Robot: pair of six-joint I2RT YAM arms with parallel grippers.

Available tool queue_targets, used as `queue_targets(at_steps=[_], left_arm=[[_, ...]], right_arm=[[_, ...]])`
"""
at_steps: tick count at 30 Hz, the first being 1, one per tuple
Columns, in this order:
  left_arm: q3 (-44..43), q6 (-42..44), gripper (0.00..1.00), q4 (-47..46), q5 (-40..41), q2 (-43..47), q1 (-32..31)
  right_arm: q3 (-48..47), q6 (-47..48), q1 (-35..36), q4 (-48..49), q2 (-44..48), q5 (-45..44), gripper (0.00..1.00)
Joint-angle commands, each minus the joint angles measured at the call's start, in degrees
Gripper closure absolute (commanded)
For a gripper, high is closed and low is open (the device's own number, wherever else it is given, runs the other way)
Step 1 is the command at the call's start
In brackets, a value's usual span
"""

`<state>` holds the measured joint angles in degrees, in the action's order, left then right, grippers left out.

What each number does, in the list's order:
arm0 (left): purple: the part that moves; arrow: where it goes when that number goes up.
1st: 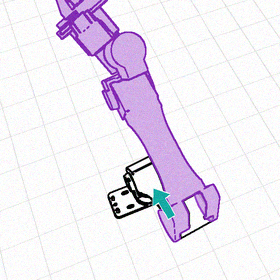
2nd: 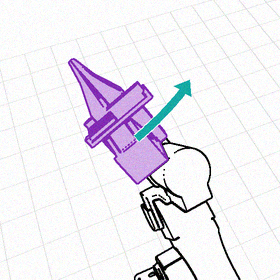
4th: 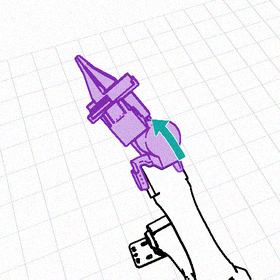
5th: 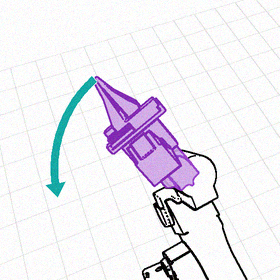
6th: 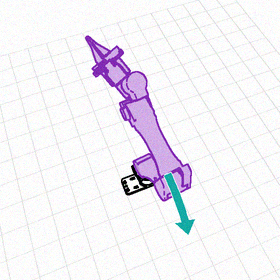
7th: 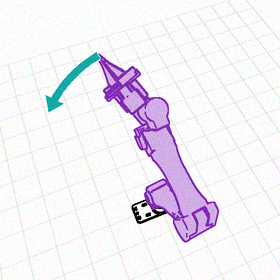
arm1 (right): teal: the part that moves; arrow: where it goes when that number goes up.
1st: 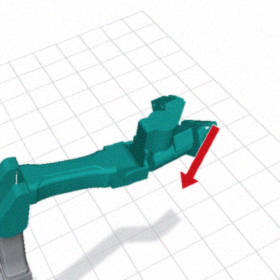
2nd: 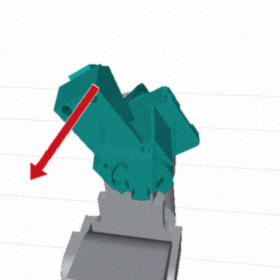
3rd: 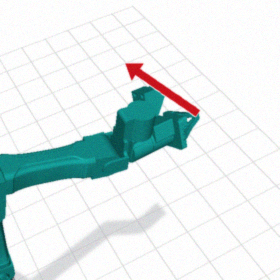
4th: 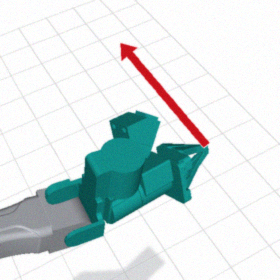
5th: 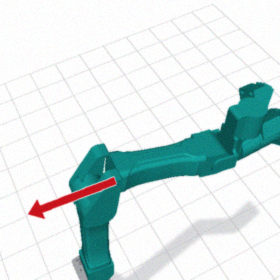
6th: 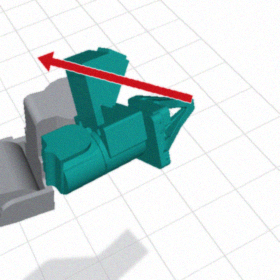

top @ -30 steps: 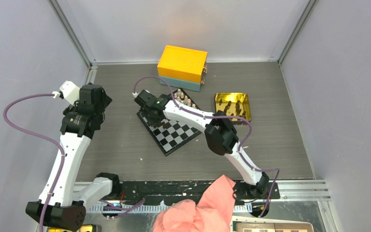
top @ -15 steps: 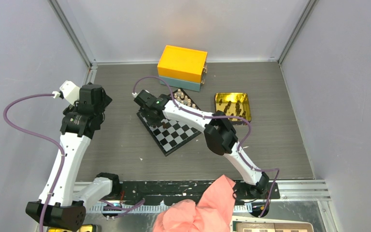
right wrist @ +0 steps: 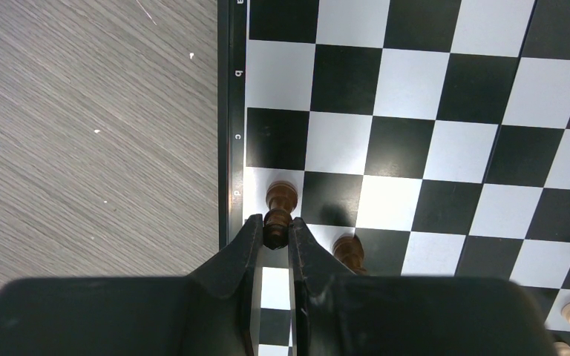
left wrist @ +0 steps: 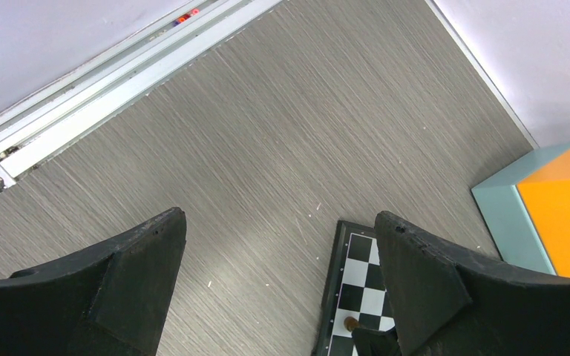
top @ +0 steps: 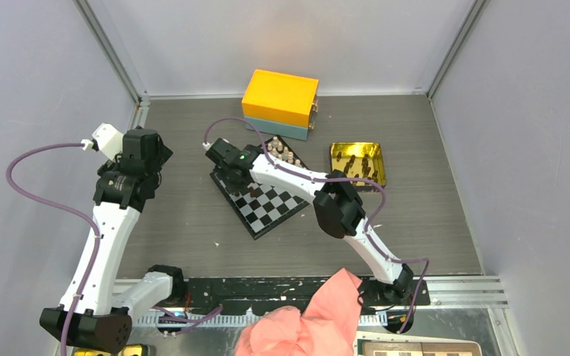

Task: Set up the chess pieces on the board
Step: Move the chess piece to the chessboard.

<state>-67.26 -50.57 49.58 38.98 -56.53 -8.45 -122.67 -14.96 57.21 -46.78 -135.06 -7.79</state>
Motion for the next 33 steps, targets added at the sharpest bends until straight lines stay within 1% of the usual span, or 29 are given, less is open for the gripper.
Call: queue_targets(at_steps=[1,3,5,7,8,12,22,29,33], left_arm=[[-0.33,-0.19,0.01,-2.34,0.91,0.2,0.36],[-0.24,-0.23,0.0,-2.31,0.92,0.21,0.36],[-0.24,-0.23,0.0,-2.3,0.84,0.21,0.36],[-0.26,-0.23,0.0,-2.3,0.7,0.2,0.36],[-0.24,-0.23,0.0,-2.3,0.62,0.21,0.36],[-0.32,-0.32,0.0,-2.47,0.27,0.06,0.36],[-0.33,-0.66,0.0,-2.23,-0.13,0.17,0.36],[-0.06,-1.1,0.0,-1.95,-0.48,0.46,0.36],[0.09,-1.27,0.0,-1.86,-0.79,0.46,0.36]], right_arm=[[-2.08,0.43,0.63,-0.83,0.35,0.98,0.92],[-1.83,0.57,0.72,-0.9,0.37,0.85,0.75],[-1.55,0.7,0.87,-1.01,0.5,0.76,0.63],[-1.5,0.8,0.84,-0.89,0.73,0.68,0.53],[-1.52,0.88,0.87,-0.86,0.84,0.62,0.5],[-1.78,1.27,0.84,-0.7,1.69,-0.12,0.48],[-0.3,2.87,0.73,-0.33,6.22,-3.42,0.48],[2.92,3.51,-0.43,0.4,9.91,-5.57,0.48],[6.54,3.28,-1.3,1.26,12.1,-6.07,0.48]])
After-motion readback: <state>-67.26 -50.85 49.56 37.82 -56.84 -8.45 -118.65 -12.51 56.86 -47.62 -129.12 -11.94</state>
